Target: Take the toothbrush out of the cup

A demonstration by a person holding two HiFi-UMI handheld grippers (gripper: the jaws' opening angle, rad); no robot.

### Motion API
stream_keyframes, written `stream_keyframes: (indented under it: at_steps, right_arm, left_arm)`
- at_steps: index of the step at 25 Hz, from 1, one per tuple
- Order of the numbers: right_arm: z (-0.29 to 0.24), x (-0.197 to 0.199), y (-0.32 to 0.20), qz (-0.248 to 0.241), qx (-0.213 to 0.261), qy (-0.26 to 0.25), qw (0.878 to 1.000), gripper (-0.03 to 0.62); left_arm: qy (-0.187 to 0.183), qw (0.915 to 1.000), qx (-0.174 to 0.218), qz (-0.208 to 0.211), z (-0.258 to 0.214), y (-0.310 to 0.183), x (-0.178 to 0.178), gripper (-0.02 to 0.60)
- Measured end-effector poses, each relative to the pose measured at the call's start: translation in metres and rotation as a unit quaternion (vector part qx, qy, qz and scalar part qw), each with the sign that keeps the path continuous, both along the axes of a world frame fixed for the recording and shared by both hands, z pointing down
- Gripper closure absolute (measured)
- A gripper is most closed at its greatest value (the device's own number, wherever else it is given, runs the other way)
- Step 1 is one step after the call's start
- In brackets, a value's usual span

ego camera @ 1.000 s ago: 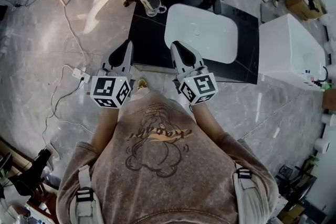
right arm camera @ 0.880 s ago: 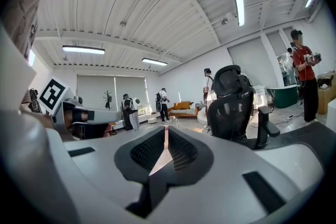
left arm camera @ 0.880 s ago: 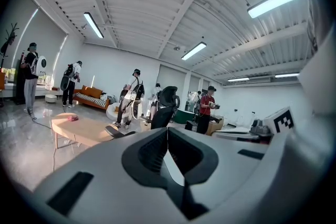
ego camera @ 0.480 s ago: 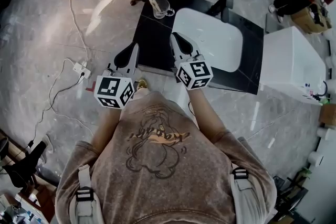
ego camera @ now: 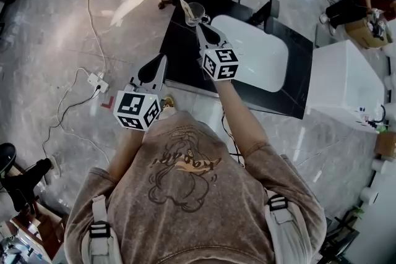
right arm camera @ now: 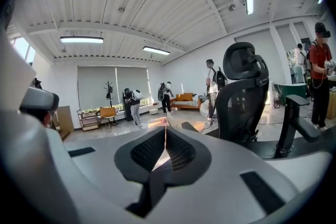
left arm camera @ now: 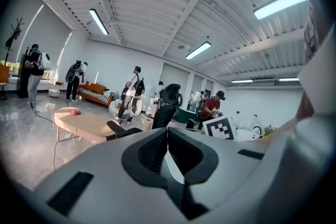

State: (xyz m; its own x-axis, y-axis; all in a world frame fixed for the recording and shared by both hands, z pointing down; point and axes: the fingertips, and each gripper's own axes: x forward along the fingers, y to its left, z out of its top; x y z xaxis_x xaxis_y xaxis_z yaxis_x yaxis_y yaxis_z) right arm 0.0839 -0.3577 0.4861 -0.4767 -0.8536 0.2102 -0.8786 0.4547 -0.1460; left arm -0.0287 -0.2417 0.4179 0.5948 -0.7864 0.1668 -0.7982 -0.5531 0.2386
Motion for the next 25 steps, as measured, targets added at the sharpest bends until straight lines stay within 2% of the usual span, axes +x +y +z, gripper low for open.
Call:
stream_keyframes:
  at_steps: [9, 19, 20, 22, 25]
  right_arm:
    - [0.024, -0.010, -0.044, -0.011, -0.015, 0.030, 0.999, 0.574]
    - [0.034, -0.019, -0.066, -0.018, -0.017, 0.049, 0.998, 0.570]
    - [0.035, -0.020, -0.068, -0.019, -0.018, 0.050, 0.998, 0.554]
    - [0.038, -0.022, -0.070, -0.023, -0.022, 0.052, 0.998, 0.465]
    - [0.045, -0.026, -0.073, -0.028, -0.030, 0.052, 0.998, 0.403]
  left_arm:
    - [-0.001, 1.0000, -0.008, -0.001, 0.007, -0.003, 0.001, 0.563]
    - [-0.001, 0.9999, -0.015, -0.008, 0.012, -0.010, -0.006, 0.563]
    - [-0.001, 0.9999, -0.014, -0.009, 0.012, -0.011, -0.007, 0.563]
    - [-0.002, 0.9998, -0.014, -0.010, 0.012, -0.014, -0.009, 0.563]
    - [-0.003, 0.9998, -0.016, -0.010, 0.013, -0.018, -0.012, 0.563]
